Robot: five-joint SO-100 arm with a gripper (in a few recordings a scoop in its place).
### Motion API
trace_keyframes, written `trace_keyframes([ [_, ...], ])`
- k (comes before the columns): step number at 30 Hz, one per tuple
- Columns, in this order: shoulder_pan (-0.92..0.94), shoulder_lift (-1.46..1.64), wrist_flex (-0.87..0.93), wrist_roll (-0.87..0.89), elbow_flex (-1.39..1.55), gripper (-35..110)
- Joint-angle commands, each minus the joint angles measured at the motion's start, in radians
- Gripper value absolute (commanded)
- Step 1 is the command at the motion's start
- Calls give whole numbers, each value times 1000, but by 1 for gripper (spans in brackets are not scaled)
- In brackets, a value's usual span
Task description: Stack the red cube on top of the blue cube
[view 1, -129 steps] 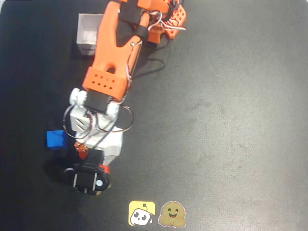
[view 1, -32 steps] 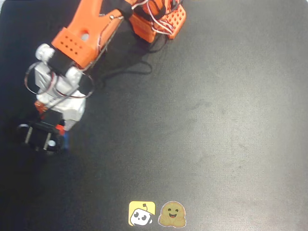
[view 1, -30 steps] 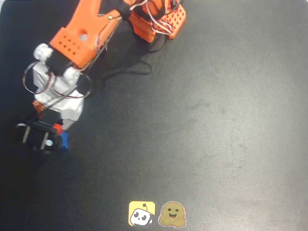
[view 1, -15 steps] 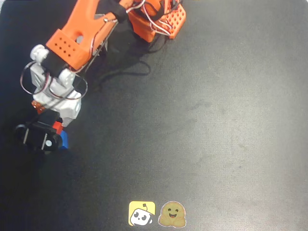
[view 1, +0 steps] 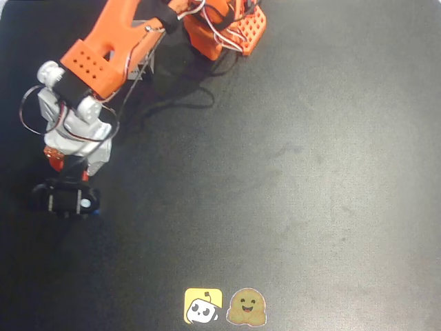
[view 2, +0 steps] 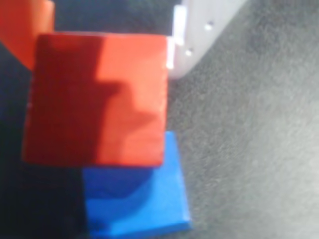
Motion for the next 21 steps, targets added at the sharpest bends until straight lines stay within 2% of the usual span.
trace_keyframes([
  [1,-2,8,18,-12,-58,0],
  [21,-46,-66,44,55,-173,0],
])
